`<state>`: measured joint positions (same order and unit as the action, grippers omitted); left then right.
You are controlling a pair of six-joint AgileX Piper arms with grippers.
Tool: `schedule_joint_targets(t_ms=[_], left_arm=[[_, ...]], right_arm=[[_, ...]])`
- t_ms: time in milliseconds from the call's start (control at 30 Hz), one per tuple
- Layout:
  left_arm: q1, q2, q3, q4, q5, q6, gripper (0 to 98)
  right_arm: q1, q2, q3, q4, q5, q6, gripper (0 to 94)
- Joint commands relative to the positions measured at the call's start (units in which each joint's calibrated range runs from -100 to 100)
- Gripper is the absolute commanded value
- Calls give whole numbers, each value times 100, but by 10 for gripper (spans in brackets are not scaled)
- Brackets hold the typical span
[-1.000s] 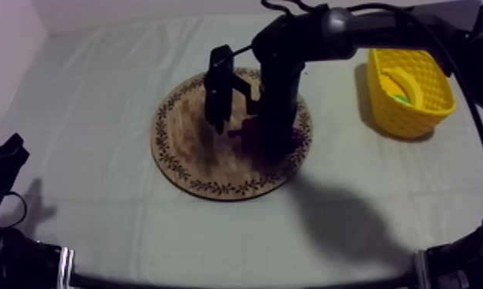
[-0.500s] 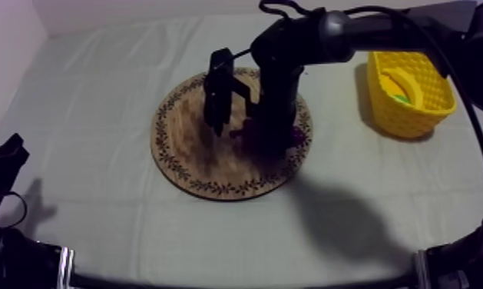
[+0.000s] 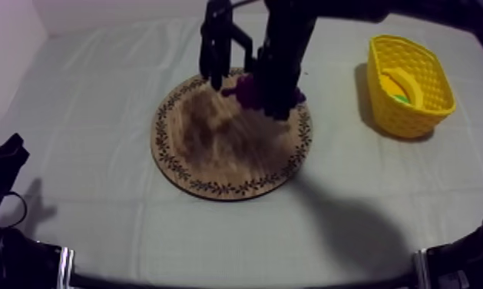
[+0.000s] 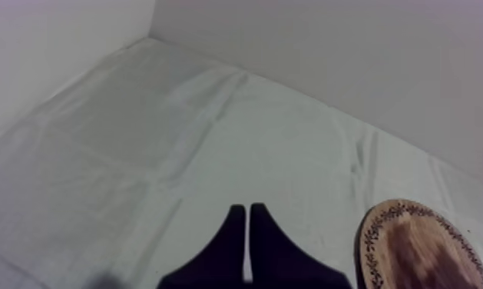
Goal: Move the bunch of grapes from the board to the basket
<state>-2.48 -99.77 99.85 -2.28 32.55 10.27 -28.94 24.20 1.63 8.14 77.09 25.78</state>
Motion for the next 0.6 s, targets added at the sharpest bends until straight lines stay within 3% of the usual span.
schedule_joint_targets(t_ms=[0, 233, 567], left_arm=[[-1, 3, 4, 1, 3, 1, 0], [-1, 3, 4, 1, 3, 1, 0], [-1, 3, 4, 1, 3, 1, 0]], right_arm=[[37, -198, -464, -47, 370, 80, 344], [184, -591, -1069, -61, 856, 56, 345], [608, -819, -996, 57, 982, -759, 347]])
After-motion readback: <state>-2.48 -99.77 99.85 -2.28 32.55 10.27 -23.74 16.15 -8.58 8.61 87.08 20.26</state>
